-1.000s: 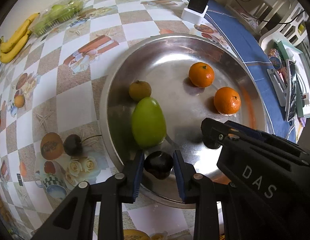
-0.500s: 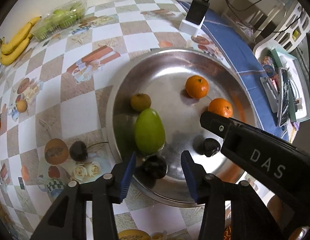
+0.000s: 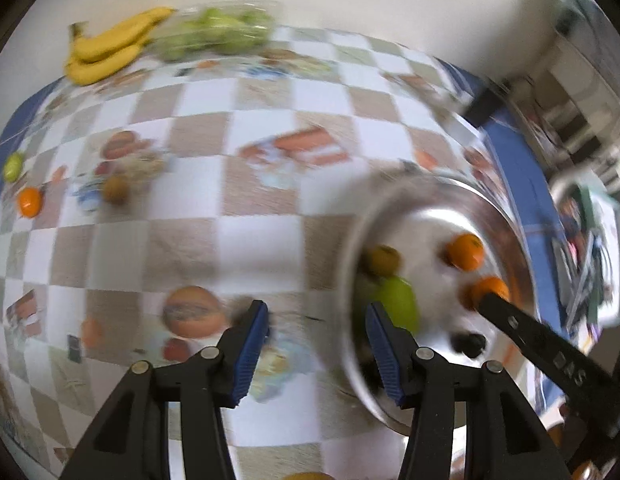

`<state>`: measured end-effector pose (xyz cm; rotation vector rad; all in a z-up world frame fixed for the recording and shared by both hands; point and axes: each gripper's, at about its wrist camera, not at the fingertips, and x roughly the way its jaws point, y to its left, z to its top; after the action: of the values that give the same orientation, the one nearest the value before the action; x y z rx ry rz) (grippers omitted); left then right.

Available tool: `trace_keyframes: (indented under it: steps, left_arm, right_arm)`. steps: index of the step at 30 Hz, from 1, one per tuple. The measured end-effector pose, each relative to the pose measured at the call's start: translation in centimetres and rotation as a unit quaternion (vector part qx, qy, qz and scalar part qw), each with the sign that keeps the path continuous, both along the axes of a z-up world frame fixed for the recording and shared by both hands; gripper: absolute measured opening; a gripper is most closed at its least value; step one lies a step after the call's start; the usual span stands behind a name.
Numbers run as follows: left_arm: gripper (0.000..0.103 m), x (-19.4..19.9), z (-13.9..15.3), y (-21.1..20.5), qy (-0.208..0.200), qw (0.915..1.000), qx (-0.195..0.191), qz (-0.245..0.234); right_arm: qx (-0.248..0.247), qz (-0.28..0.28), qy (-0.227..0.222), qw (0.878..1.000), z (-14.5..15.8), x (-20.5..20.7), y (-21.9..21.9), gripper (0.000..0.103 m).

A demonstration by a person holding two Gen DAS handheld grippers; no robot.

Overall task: Organize fruits
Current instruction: 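Withdraw both tools from the bowl toward the remaining fruits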

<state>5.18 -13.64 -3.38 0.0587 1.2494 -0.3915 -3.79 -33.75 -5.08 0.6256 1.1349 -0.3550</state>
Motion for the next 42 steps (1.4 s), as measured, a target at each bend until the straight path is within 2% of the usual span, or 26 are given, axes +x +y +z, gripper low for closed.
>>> trace_keyframes:
  steps: [5, 11, 12, 13, 14, 15, 18, 24, 26, 30, 34, 39, 42]
  left_arm:
    - [0.058, 1.8, 0.1, 3.1, -0.015, 0.9982, 0.015, 0.057]
    - [0.061, 3.6, 0.2, 7.1, -0.029, 0.9922, 0.032, 0.117]
    - [0.063, 3.8, 0.2, 7.9, -0.031, 0.9907, 0.035, 0.128]
    - [0.065, 4.0, 0.2, 8.3, -0.031, 0.9896, 0.037, 0.135]
    - [0.072, 4.1, 0.2, 9.0, -0.032, 0.9878, 0.040, 0.147]
    - [0.080, 4.3, 0.1, 9.7, -0.033, 0.9857, 0.045, 0.159]
    - [0.093, 4.7, -0.1, 11.6, -0.038, 0.9781, 0.065, 0.194]
    - [0.103, 5.2, -0.6, 14.7, -0.027, 0.9710, 0.060, 0.230]
    - [0.103, 5.4, -0.8, 15.3, -0.027, 0.9695, 0.060, 0.236]
    - [0.103, 5.7, -1.0, 16.5, -0.021, 0.9675, 0.056, 0.246]
    - [0.103, 5.9, -1.2, 17.6, -0.014, 0.9653, 0.051, 0.256]
    - [0.103, 6.0, -1.3, 18.7, -0.008, 0.9633, 0.045, 0.265]
    - [0.103, 6.0, -1.5, 18.7, -0.008, 0.9650, 0.048, 0.258]
  right_arm:
    - [-0.007, 0.016, -0.004, 1.000, 0.2, 0.3, 0.9, 0.041]
    - [-0.018, 0.044, -0.015, 0.999, 0.7, 1.0, 2.3, 0.041]
    - [-0.021, 0.050, -0.018, 0.998, 0.8, 1.1, 2.7, 0.043]
    - [-0.023, 0.054, -0.021, 0.998, 0.9, 1.2, 3.0, 0.054]
    - [-0.024, 0.059, -0.025, 0.998, 1.1, 1.4, 3.3, 0.064]
    - [-0.027, 0.065, -0.029, 0.997, 1.2, 1.5, 3.7, 0.066]
    - [-0.033, 0.081, -0.035, 0.996, 1.5, 2.0, 4.8, 0.066]
    - [-0.035, 0.127, -0.049, 0.990, 1.9, 3.3, 7.8, 0.069]
    - [-0.036, 0.145, -0.054, 0.987, 2.0, 3.9, 9.0, 0.078]
    - [-0.042, 0.182, -0.054, 0.981, 1.8, 4.9, 11.5, 0.080]
    - [-0.034, 0.207, -0.047, 0.977, 1.1, 5.7, 13.4, 0.089]
    - [-0.027, 0.228, -0.036, 0.973, 0.5, 6.5, 15.3, 0.089]
    - [-0.021, 0.235, -0.027, 0.971, -0.1, 7.0, 16.1, 0.089]
